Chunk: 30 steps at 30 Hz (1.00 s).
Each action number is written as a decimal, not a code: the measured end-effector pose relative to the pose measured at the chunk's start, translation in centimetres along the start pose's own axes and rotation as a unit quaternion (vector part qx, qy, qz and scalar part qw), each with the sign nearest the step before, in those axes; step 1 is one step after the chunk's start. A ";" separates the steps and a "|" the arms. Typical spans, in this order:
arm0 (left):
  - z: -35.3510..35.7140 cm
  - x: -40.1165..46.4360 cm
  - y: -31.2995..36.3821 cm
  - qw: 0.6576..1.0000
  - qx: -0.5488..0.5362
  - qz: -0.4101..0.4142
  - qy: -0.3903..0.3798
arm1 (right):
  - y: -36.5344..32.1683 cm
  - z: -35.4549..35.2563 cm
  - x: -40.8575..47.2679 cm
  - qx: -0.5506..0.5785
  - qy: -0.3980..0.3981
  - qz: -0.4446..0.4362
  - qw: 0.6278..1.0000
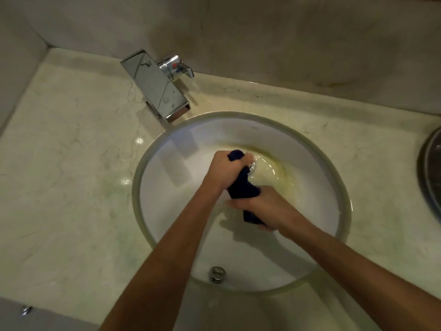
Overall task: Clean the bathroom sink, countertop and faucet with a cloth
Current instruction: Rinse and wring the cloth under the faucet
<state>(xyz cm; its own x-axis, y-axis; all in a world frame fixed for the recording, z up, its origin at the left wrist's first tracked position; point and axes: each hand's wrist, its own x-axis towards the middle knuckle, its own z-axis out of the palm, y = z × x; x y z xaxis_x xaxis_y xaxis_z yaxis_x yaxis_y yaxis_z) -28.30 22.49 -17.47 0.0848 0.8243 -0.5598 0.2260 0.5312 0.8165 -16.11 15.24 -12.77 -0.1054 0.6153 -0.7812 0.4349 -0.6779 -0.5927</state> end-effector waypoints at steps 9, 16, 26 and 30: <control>1.3 1.8 -1.7 0.922 0.382 -0.055 0.034 | 1.7 2.0 4.3 -0.426 0.113 -0.071 0.895; -3.4 -0.3 2.5 0.984 -0.108 -0.112 -0.087 | -1.3 -2.5 1.4 0.049 -0.092 0.079 0.991; -6.3 -4.1 2.6 0.853 -0.388 0.076 -0.342 | 0.0 -0.3 -1.7 0.541 -0.525 0.024 0.657; -3.9 -5.0 3.9 0.737 -0.549 0.088 -0.384 | -0.3 2.1 -2.5 0.593 -0.538 -0.007 0.599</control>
<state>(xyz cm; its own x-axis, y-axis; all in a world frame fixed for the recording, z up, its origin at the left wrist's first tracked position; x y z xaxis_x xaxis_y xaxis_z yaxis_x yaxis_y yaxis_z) -31.60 21.23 -10.94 0.6388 0.7694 -0.0012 -0.7401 0.6149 0.2722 -17.83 13.11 -11.04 -0.8941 0.4424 -0.0699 -0.4476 -0.8768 0.1757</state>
